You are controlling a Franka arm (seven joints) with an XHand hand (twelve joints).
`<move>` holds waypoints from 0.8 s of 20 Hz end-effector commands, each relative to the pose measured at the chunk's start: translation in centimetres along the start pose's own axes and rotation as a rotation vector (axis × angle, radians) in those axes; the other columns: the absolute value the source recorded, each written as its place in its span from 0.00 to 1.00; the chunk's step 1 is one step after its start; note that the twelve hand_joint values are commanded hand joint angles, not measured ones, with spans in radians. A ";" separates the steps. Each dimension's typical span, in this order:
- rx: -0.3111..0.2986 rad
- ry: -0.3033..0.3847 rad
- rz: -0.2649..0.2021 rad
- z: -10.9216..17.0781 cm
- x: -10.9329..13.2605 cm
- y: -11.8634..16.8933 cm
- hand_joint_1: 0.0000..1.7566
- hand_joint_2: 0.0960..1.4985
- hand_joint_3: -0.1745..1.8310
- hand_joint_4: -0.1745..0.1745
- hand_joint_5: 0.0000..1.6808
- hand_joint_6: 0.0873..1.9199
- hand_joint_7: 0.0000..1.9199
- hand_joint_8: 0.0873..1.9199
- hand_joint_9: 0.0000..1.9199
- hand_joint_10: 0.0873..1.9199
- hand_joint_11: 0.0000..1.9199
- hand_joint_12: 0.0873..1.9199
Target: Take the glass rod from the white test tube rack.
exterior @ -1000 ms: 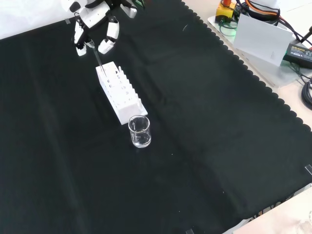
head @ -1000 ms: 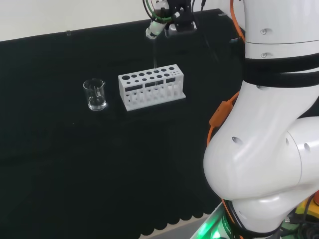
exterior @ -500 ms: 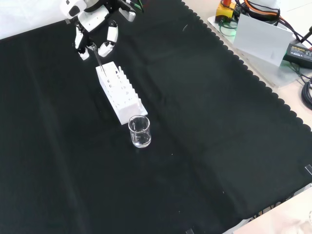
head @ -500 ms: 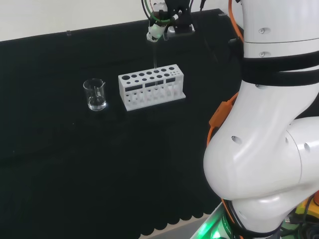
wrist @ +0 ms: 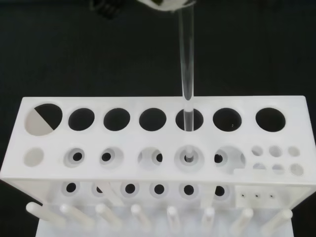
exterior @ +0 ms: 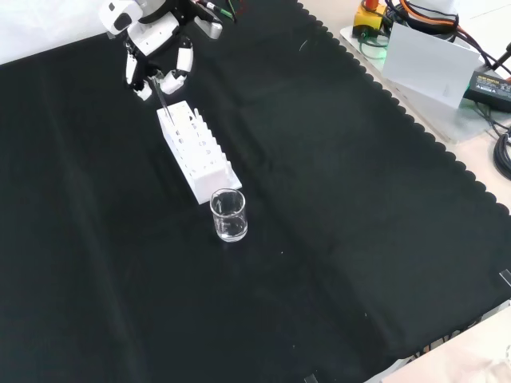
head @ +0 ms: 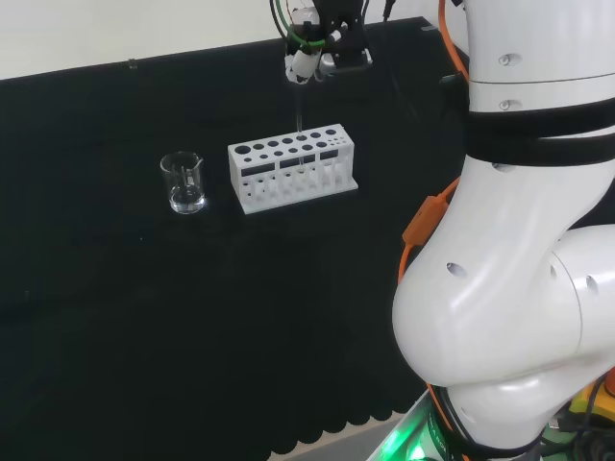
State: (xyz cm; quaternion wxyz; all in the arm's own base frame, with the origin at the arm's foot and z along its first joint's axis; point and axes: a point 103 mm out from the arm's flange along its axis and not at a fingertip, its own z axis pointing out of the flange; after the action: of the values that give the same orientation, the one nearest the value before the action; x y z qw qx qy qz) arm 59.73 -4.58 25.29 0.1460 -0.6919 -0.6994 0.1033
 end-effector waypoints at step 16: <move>-0.162 -0.065 -0.015 -0.5 1.1 -0.4 0.73 0.77 0.01 0.02 0.54 0.49 0.59 0.49 0.81 0.35 0.78 0.38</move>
State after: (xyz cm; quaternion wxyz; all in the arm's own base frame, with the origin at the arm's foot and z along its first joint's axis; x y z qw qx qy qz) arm 59.86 -3.76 24.71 0.1154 -0.6913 -0.7089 0.0788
